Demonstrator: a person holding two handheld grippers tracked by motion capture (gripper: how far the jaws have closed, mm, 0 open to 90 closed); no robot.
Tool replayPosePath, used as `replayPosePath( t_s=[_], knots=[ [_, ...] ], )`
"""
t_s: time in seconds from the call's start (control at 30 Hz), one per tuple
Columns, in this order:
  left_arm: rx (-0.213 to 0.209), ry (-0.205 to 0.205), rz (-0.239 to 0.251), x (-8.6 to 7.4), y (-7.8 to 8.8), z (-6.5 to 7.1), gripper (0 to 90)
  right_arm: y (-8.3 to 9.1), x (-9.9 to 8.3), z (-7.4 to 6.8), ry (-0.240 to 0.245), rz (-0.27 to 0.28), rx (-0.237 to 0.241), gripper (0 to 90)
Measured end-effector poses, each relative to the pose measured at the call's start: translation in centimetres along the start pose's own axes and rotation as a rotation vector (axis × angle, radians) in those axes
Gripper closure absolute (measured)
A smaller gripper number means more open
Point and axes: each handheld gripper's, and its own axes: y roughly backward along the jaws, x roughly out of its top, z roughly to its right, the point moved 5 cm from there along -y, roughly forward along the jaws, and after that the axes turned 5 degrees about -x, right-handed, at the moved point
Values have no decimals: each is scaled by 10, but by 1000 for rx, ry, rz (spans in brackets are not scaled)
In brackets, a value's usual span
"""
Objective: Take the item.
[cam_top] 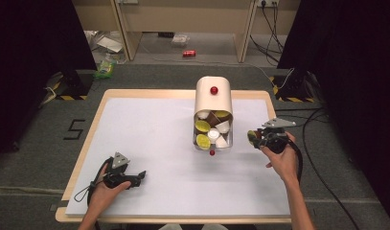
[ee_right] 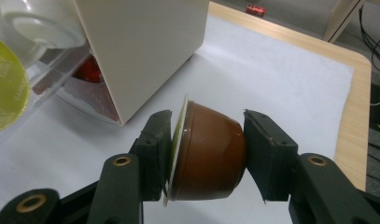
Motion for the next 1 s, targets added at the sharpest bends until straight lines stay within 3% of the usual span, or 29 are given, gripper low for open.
replayPosePath(
  t_s=[0.33,1.0],
  knots=[
    [0,0,0,0,0,0,118,-18,-9,1,-8,-35,-1,535],
    [0,0,0,0,0,0,118,-37,-12,-1,-14,-56,1,534]
  ],
)
